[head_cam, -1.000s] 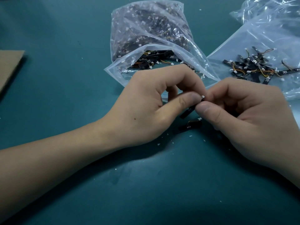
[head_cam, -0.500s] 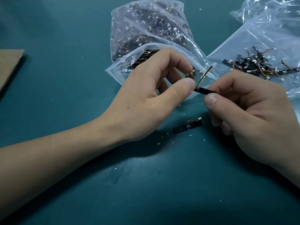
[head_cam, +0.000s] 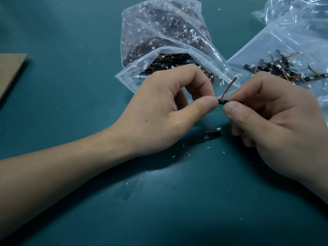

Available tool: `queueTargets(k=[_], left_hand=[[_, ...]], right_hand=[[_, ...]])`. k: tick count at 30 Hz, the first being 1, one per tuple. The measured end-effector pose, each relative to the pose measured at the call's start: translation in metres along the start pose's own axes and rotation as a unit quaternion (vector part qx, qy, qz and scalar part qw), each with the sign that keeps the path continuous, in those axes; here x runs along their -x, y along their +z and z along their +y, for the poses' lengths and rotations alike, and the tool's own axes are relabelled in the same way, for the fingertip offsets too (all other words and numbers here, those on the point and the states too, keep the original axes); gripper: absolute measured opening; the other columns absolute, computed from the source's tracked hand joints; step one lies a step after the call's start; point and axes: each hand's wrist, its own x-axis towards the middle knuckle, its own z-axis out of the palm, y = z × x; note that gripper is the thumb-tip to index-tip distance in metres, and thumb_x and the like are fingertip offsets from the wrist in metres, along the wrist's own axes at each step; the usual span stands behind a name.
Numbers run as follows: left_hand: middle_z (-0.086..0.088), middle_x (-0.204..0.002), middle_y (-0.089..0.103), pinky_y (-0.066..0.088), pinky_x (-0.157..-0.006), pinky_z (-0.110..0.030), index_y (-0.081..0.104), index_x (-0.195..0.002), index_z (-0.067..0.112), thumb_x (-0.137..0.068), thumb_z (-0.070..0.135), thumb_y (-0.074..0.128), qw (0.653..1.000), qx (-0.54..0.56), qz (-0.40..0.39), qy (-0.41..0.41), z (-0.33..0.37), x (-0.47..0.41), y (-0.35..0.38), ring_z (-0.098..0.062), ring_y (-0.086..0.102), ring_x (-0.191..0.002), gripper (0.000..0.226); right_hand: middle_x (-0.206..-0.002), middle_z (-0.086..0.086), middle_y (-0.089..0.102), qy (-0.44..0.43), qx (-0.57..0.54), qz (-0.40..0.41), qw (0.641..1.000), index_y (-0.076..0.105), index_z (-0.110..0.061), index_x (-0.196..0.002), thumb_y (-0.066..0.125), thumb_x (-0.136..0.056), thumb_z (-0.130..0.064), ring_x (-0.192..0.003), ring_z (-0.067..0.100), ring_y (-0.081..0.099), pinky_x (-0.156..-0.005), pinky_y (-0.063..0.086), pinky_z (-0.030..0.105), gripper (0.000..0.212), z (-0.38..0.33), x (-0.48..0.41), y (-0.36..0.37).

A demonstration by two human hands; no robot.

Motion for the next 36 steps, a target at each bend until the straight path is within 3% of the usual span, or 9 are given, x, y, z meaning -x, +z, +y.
queueTargets(k=[5,13,17,21,23,29,33,36], left_hand=[[0.032,-0.067,0.054,0.031,-0.054,-0.007,0.055,-0.093,0.025,-0.100,0.020,0.064,0.999,-0.036,-0.041,-0.003,0.0001,0.0005,0.0002,-0.002,0.047,-0.051,0.012],[0.020,-0.076,0.057,0.037,-0.057,-0.017,0.054,-0.096,0.023,-0.100,0.022,0.059,0.998,-0.025,-0.050,-0.007,-0.0008,0.0014,0.0008,-0.014,0.052,-0.058,0.006],[0.015,-0.076,0.061,0.036,-0.058,-0.013,0.052,-0.096,0.023,-0.101,0.016,0.058,0.999,-0.031,-0.038,0.002,-0.0030,0.0014,0.0016,-0.011,0.053,-0.058,0.010],[0.013,-0.079,0.060,0.038,-0.058,-0.017,0.050,-0.097,0.025,-0.101,0.013,0.058,1.000,-0.009,0.022,0.019,-0.0039,0.0020,0.0016,-0.012,0.053,-0.057,0.015],[0.011,-0.083,0.060,0.041,-0.057,-0.021,0.051,-0.099,0.022,-0.101,0.012,0.058,0.997,-0.030,0.045,0.050,-0.0028,0.0036,0.0018,-0.018,0.055,-0.057,0.013],[0.003,-0.080,0.058,0.038,-0.057,-0.016,0.062,-0.095,0.005,-0.097,0.008,0.063,0.984,-0.098,0.053,0.139,0.0002,0.0055,0.0059,-0.019,0.047,-0.055,0.004],[0.014,-0.085,0.055,0.042,-0.059,-0.017,0.064,-0.095,0.006,-0.096,0.006,0.067,0.982,-0.105,0.069,0.139,-0.0016,0.0061,0.0053,-0.016,0.050,-0.061,0.003],[0.013,-0.088,0.057,0.040,-0.059,-0.015,0.062,-0.099,0.011,-0.094,0.007,0.068,0.984,-0.100,0.067,0.128,-0.0004,0.0078,0.0050,-0.017,0.054,-0.062,0.008]], right_hand=[[-0.062,-0.003,0.066,-0.001,-0.002,-0.005,1.000,0.061,-0.029,-0.089,0.064,-0.094,-0.035,-0.045,0.012,0.057,-0.047,0.041,0.015,0.009,-0.0015,0.0010,-0.0008],[-0.065,-0.005,0.066,0.001,0.004,0.004,1.000,0.061,-0.030,-0.089,0.065,-0.094,-0.037,-0.049,0.011,0.059,-0.050,0.042,0.014,0.009,0.0025,0.0006,-0.0003],[-0.065,-0.003,0.066,0.003,-0.002,-0.009,1.000,0.061,-0.031,-0.093,0.064,-0.095,-0.040,-0.048,0.013,0.059,-0.049,0.042,0.015,0.010,0.0011,0.0008,0.0005],[-0.064,0.003,0.066,0.032,-0.052,-0.040,0.997,0.068,-0.022,-0.103,0.051,-0.100,-0.065,-0.045,0.016,0.054,-0.047,0.043,0.023,0.047,-0.0008,-0.0003,0.0000],[-0.064,0.007,0.066,0.046,-0.077,-0.057,0.994,0.070,-0.019,-0.104,0.044,-0.101,-0.067,-0.047,0.023,0.053,-0.048,0.042,0.026,0.054,0.0011,-0.0007,-0.0015],[-0.060,0.010,0.063,0.047,-0.086,-0.046,0.994,0.065,-0.016,-0.090,0.050,-0.104,-0.046,-0.044,0.021,0.050,-0.045,0.040,0.024,0.036,0.0052,-0.0023,-0.0035],[-0.064,0.010,0.065,0.040,-0.082,-0.079,0.993,0.069,-0.016,-0.095,0.051,-0.104,-0.054,-0.048,0.031,0.054,-0.046,0.041,0.029,0.043,0.0035,-0.0012,-0.0019],[-0.060,0.005,0.064,0.036,-0.059,-0.075,0.995,0.067,-0.020,-0.091,0.049,-0.104,-0.043,-0.044,0.022,0.051,-0.045,0.040,0.025,0.032,0.0023,-0.0012,-0.0026]])
